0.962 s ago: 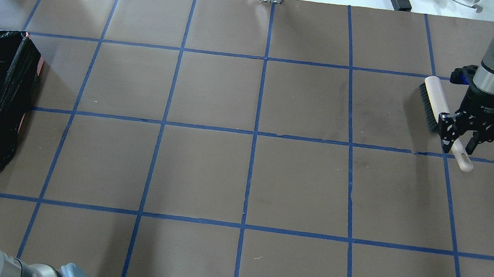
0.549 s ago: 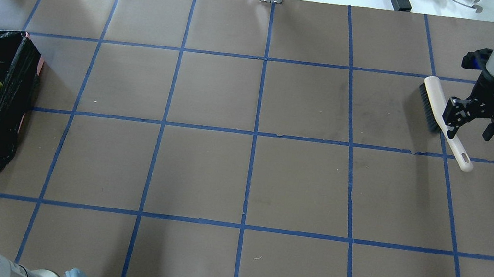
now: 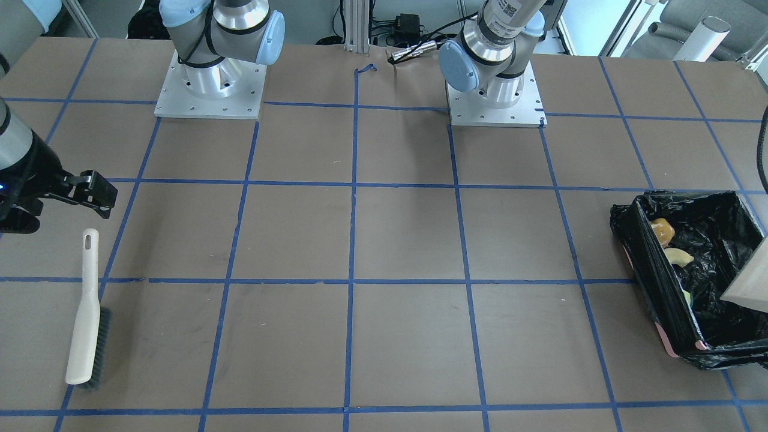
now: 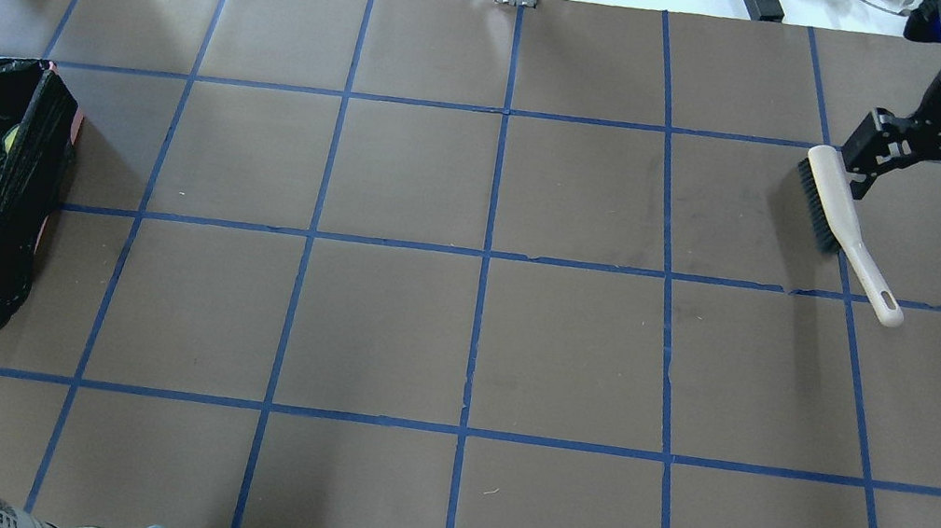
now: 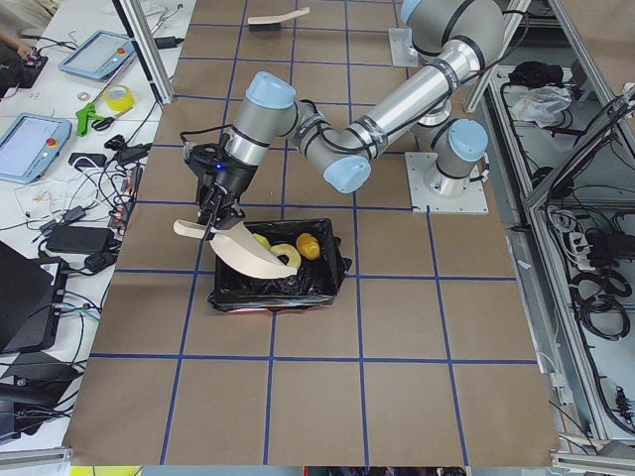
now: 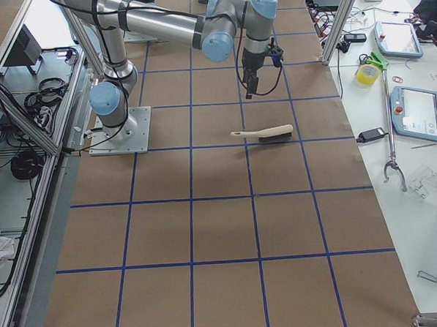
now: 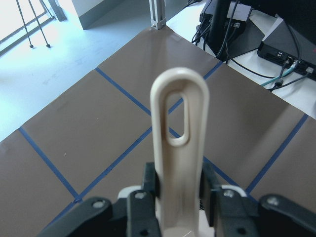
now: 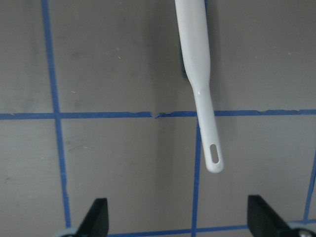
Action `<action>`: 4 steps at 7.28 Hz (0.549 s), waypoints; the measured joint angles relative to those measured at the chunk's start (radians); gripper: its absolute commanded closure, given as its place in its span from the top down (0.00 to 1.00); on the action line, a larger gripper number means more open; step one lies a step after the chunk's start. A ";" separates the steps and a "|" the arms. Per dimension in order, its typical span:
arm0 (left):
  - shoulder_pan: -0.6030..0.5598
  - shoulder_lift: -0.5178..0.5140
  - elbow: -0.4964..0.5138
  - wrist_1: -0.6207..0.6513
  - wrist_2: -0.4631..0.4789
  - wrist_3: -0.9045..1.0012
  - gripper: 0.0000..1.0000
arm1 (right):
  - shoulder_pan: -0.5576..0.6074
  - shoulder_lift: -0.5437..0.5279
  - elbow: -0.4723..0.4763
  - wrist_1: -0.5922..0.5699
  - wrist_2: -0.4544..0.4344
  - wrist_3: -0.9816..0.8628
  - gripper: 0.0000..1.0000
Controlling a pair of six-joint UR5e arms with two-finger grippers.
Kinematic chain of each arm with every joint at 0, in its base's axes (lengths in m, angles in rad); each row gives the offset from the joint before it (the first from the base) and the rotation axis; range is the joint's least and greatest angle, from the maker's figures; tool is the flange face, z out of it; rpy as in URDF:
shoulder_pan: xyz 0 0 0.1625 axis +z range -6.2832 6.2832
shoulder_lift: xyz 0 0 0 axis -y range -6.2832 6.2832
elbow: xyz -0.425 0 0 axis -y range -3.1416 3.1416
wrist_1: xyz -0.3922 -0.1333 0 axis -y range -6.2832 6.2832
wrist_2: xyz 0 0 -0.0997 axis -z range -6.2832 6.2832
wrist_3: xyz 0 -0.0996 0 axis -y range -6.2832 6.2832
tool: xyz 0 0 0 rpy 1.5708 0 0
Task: Sweep and dump trash into bin
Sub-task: 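Tip the dustpan over the bin with left gripper while right gripper releases brush, then bring the empty dustpan back onto the table with the left gripper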
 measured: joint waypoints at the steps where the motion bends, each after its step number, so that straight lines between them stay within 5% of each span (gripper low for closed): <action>1: -0.003 0.003 -0.003 0.009 0.002 0.008 0.00 | 0.050 -0.024 -0.037 0.053 0.030 0.067 1.00; 4: -0.039 0.025 0.004 -0.068 0.025 -0.050 0.00 | 0.213 -0.073 -0.106 0.187 0.052 0.286 1.00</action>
